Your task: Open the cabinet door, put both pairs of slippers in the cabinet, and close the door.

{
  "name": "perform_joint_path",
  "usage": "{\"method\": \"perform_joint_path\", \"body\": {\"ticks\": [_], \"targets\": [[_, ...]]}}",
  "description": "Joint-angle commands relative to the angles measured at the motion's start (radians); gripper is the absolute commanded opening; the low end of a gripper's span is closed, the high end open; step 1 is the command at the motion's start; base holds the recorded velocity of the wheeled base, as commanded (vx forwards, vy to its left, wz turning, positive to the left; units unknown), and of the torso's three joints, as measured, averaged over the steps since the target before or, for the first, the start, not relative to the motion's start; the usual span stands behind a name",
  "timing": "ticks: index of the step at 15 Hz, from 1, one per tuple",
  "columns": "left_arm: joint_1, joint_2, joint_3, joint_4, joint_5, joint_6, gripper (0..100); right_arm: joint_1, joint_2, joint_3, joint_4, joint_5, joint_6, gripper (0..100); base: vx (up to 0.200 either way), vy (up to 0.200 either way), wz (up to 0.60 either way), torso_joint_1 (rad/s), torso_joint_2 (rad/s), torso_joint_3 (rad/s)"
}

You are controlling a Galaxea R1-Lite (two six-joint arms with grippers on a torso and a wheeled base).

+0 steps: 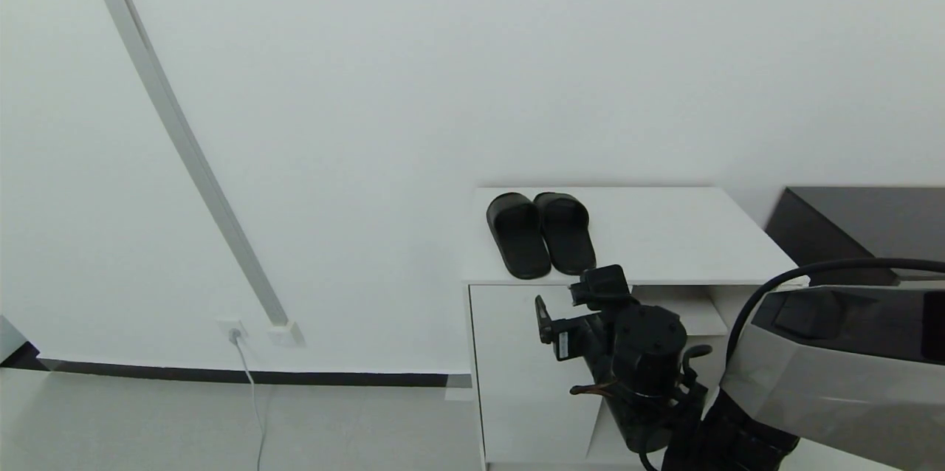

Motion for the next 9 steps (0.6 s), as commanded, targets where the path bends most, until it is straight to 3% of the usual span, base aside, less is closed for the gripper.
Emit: {"method": "perform_joint_path", "body": {"ticks": [1,5,9], "targets": [[0.000,0.000,0.000,0.001,0.000,0.001,0,-0.001,0.001,-0.001,-0.002,0.000,-0.002,100,0.000,0.000,0.00,0.163,-0.36,-0.198],[0.000,0.000,0.000,0.001,0.000,0.004,0,-0.012,-0.040,-0.029,-0.031,0.065,-0.059,100,0.000,0.000,0.00,0.021,-0.05,-0.023],[0.000,0.000,0.000,0.000,-0.001,0.005,0,-0.021,-0.192,-0.263,0.493,0.065,0.056,100,0.000,0.000,0.00,0.000,0.00,0.000]]}}
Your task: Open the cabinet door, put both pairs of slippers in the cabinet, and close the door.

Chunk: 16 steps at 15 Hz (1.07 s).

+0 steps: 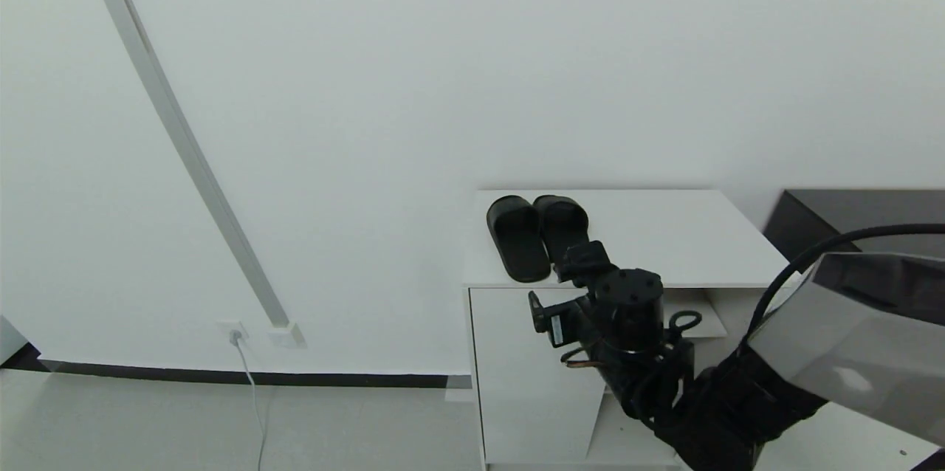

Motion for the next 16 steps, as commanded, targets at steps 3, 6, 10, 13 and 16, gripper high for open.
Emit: {"method": "perform_joint_path", "body": {"ticks": [3,6,10,13,16], "targets": [[0.000,0.000,0.000,0.001,0.000,-0.001,0,0.014,-0.199,-0.311,0.543,-0.003,0.190,100,0.000,0.000,0.00,0.000,0.00,0.000],[0.000,0.000,0.000,0.001,0.001,-0.003,0,0.032,-0.208,-0.345,0.622,-0.014,0.226,100,0.000,0.000,0.00,0.000,0.00,0.000],[0.000,0.000,0.000,0.001,0.000,-0.001,0,0.039,-0.204,-0.328,0.616,-0.014,0.234,100,0.050,0.000,0.00,0.001,0.00,0.002],[0.000,0.000,0.000,0.001,0.000,-0.001,0,0.039,-0.199,-0.286,0.600,-0.014,0.243,100,0.200,0.000,0.00,-0.004,0.00,0.001],[0.000,0.000,0.000,0.001,0.000,-0.001,0,0.037,-0.156,-0.190,0.474,-0.015,0.245,100,0.200,0.000,0.00,0.019,0.00,0.001]]}}
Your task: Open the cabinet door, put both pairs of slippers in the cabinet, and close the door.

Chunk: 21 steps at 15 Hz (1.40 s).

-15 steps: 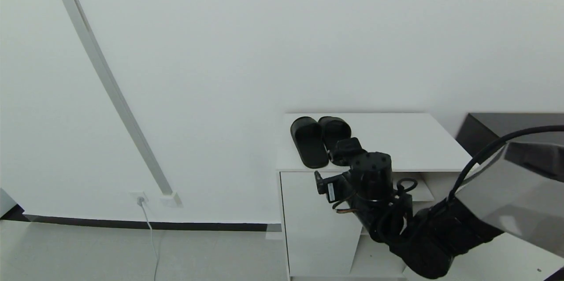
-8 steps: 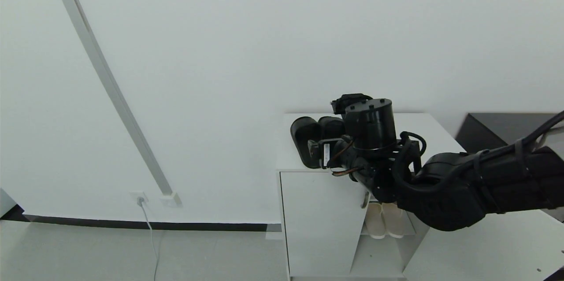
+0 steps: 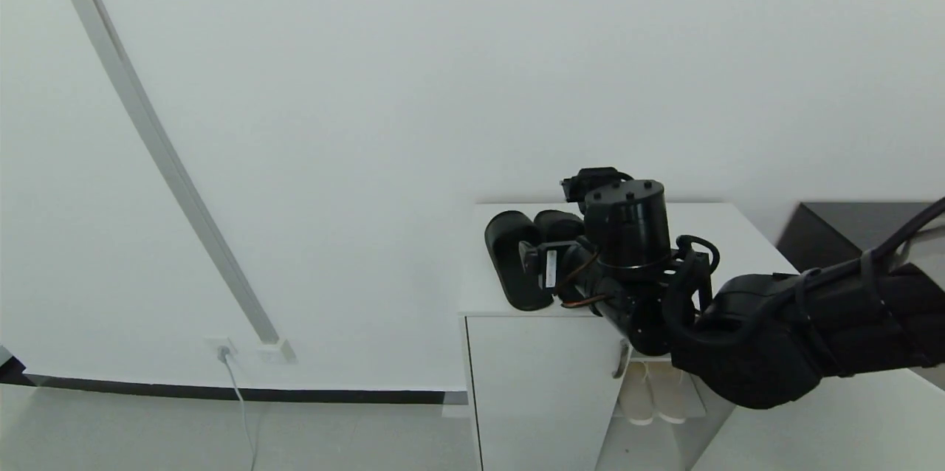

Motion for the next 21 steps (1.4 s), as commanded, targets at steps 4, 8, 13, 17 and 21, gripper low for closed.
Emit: {"method": "perform_joint_path", "body": {"ticks": [4,8,13,17,21], "targets": [[0.000,0.000,0.000,-0.001,0.002,-0.002,0,-0.002,0.068,0.149,-0.144,0.000,-0.004,100,0.150,0.000,0.00,0.001,0.00,0.002],[0.000,0.000,0.000,-0.001,0.002,-0.002,0,-0.002,0.116,0.163,-0.193,0.002,-0.002,100,0.000,0.000,0.00,0.000,0.00,0.000],[0.000,0.000,0.000,-0.001,0.000,-0.002,0,-0.034,0.240,0.085,-0.250,0.003,-0.011,100,0.000,0.000,0.00,0.000,0.00,0.000],[0.000,0.000,0.000,-0.001,0.002,-0.002,0,-0.071,0.337,-0.033,-0.250,0.008,-0.022,100,0.000,0.000,0.00,0.000,0.00,0.000],[0.000,0.002,0.000,-0.001,0.002,-0.002,0,-0.089,0.410,-0.157,-0.244,0.011,-0.069,100,0.000,0.000,0.00,0.000,0.00,0.000]]}}
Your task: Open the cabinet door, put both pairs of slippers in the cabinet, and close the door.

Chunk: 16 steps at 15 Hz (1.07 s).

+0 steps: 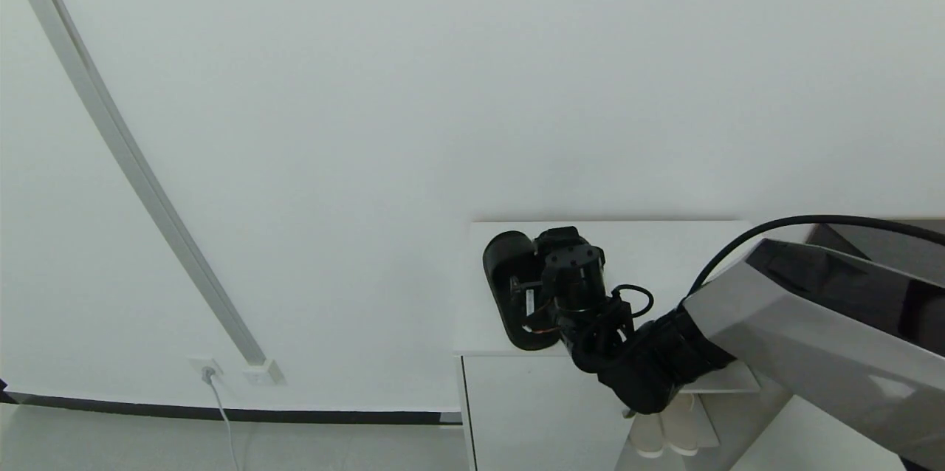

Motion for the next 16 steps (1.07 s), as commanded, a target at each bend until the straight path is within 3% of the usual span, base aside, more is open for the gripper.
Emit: {"method": "perform_joint_path", "body": {"ticks": [1,10,14,15,16], "targets": [[0.000,0.000,0.000,0.000,0.000,0.000,0,-0.013,0.061,-0.067,0.002,0.002,-0.009,100,0.000,0.000,0.00,0.000,0.00,0.000],[0.000,0.000,0.000,0.000,0.000,0.000,0,-0.078,0.146,-0.268,0.084,0.079,-0.043,100,0.000,0.000,0.00,0.000,0.00,0.000],[0.000,0.002,0.000,0.000,0.000,-0.002,0,-0.088,0.159,-0.290,0.095,0.079,-0.043,100,0.000,0.000,0.00,0.000,0.00,0.000],[0.000,0.000,0.000,0.000,0.000,-0.002,0,-0.088,0.164,-0.290,0.094,0.079,-0.043,0,0.000,0.000,0.00,0.000,0.00,0.000],[0.000,0.000,0.000,0.000,0.000,-0.003,0,-0.088,0.166,-0.290,0.094,0.079,-0.043,0,0.000,0.000,0.00,0.000,0.00,0.000]]}}
